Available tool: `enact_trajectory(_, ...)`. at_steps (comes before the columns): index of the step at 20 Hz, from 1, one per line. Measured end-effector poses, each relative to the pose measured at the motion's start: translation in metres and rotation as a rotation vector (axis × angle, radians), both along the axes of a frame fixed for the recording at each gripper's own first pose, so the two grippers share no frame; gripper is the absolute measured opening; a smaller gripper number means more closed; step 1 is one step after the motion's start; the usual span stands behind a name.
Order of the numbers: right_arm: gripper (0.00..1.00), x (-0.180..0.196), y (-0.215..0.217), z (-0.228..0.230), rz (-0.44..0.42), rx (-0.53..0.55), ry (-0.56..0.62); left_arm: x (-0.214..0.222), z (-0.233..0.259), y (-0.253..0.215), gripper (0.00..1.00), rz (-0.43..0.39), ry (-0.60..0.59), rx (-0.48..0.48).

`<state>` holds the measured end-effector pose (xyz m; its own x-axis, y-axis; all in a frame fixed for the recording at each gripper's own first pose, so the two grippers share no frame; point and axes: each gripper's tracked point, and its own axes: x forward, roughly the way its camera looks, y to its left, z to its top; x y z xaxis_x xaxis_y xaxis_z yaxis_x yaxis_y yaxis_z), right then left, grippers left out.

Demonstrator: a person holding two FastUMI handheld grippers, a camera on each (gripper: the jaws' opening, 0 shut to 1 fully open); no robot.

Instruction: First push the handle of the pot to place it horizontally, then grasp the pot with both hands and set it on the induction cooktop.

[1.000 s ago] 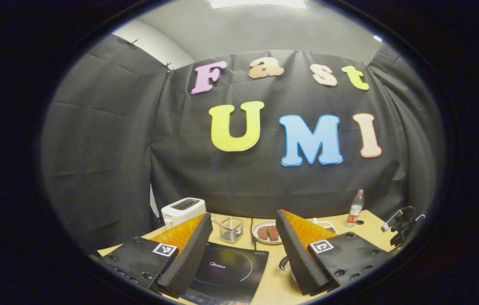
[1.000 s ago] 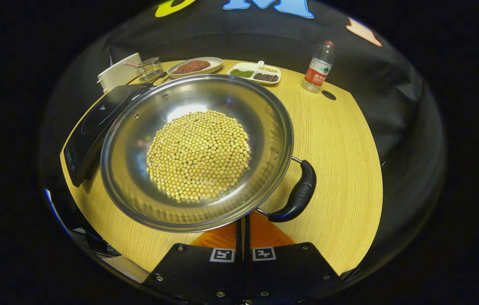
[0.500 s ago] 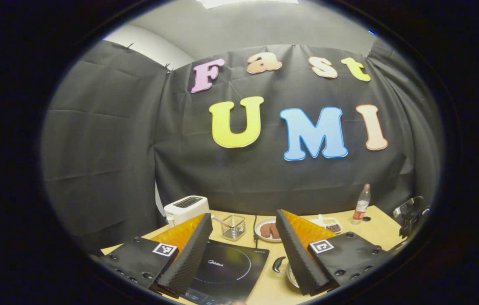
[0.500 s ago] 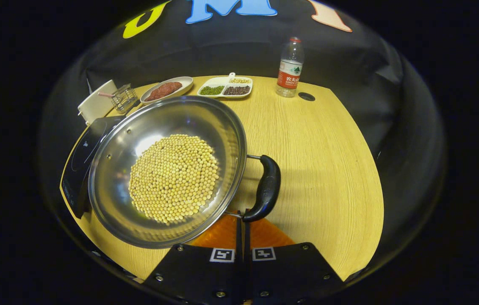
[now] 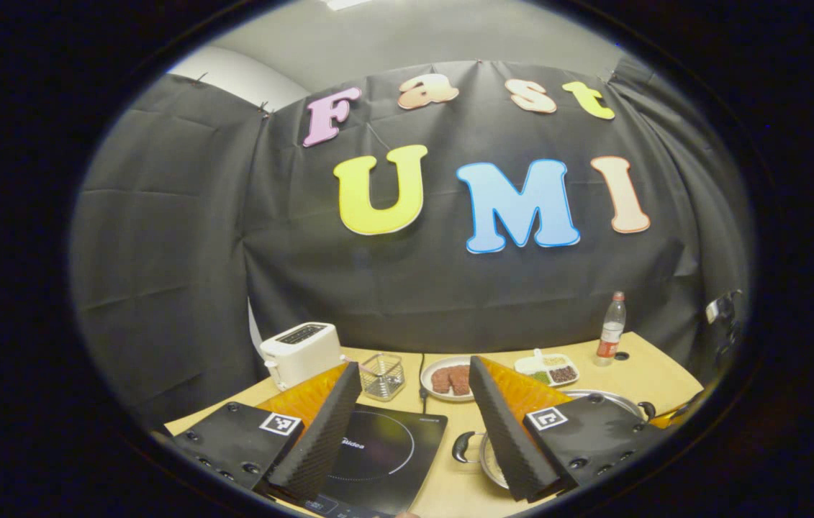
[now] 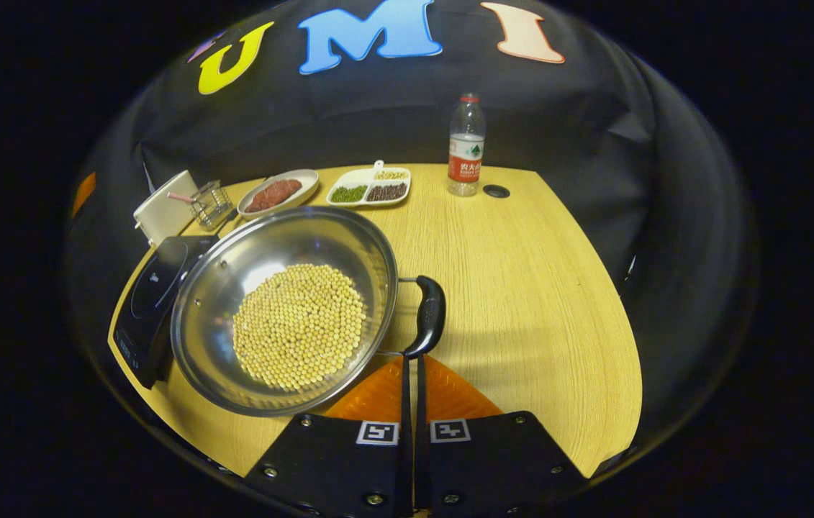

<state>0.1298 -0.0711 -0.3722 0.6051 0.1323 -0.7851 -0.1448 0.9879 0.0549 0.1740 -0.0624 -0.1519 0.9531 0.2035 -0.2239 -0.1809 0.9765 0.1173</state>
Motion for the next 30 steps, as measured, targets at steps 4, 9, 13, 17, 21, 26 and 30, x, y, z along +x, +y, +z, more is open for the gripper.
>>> enact_trajectory(4,0.45,0.011,0.007,0.027,-0.072,0.062,-0.106,0.018,-0.020,-0.009,1.00,-0.080,0.025,-0.031)
enact_trajectory(9,1.00,0.020,0.010,0.037,-0.115,0.054,-0.165,0.034,-0.054,-0.018,0.98,-0.153,0.075,-0.055)
enact_trajectory(13,1.00,0.030,0.011,0.034,-0.130,0.044,-0.170,0.044,-0.089,-0.024,0.98,-0.201,0.153,-0.071)
enact_trajectory(17,1.00,0.036,0.011,0.024,-0.145,0.031,-0.149,0.050,-0.130,-0.031,1.00,-0.232,0.243,-0.083)
enact_trajectory(21,1.00,0.039,0.011,0.015,-0.144,0.012,-0.135,0.053,-0.160,-0.046,0.98,-0.276,0.313,-0.114)
enact_trajectory(26,1.00,0.044,0.013,0.007,-0.144,0.005,-0.119,0.059,-0.194,-0.054,1.00,-0.295,0.394,-0.149)
enact_trajectory(30,1.00,0.045,0.014,0.002,-0.141,-0.006,-0.107,0.059,-0.224,-0.057,0.99,-0.296,0.474,-0.165)
